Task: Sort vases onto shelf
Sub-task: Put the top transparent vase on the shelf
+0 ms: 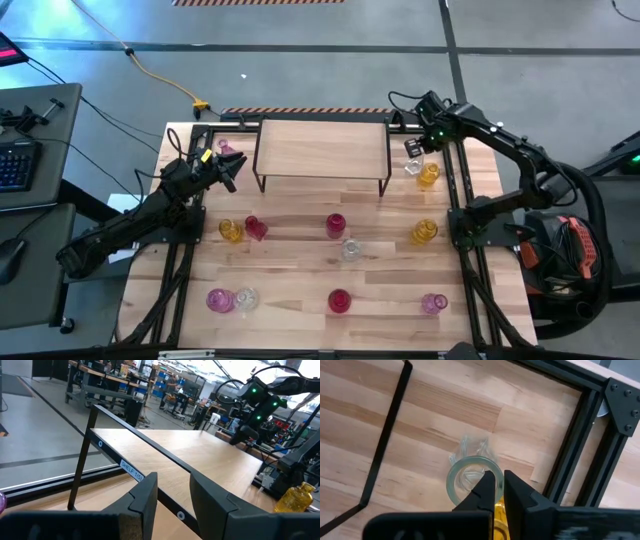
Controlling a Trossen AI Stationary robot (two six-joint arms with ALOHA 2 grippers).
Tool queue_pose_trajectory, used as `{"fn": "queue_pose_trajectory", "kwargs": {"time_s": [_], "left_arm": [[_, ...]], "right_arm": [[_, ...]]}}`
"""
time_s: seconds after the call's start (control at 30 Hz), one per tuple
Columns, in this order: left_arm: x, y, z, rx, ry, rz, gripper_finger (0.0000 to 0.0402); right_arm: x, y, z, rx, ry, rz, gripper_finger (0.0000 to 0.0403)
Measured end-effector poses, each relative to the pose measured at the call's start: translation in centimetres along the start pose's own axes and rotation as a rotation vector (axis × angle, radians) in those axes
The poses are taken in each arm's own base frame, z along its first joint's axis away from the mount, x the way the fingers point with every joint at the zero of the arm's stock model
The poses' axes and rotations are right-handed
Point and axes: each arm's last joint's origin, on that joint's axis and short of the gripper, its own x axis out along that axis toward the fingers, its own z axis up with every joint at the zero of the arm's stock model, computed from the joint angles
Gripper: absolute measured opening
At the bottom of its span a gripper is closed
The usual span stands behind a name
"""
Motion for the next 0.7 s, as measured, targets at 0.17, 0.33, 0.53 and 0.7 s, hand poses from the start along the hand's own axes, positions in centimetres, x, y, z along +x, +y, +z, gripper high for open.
{"fn": "queue_pose_trajectory", "kwargs": {"time_s": [0.17, 0.33, 0.53, 0.7], "left_arm": [[0.0, 0.0, 0.0, 0.000, 0.000, 0.000, 0.0107], [0.0, 0.0, 0.0, 0.000, 0.000, 0.000, 0.0107], [0.0, 0.0, 0.0, 0.000, 0.000, 0.000, 0.0107], [0.0, 0.0, 0.0, 0.000, 0.000, 0.000, 0.0107]], "right_arm": [[-1.4, -0.2, -0.1, 0.004, -0.038, 0.015, 0.0000], [-3.4, -0.2, 0.5, -0.002, -0.086, 0.027, 0.0000], [-4.3, -0.2, 0.9, -0.004, -0.112, 0.042, 0.0000], [-4.3, -0.2, 0.6, -0.008, -0.083, 0.055, 0.0000]]}}
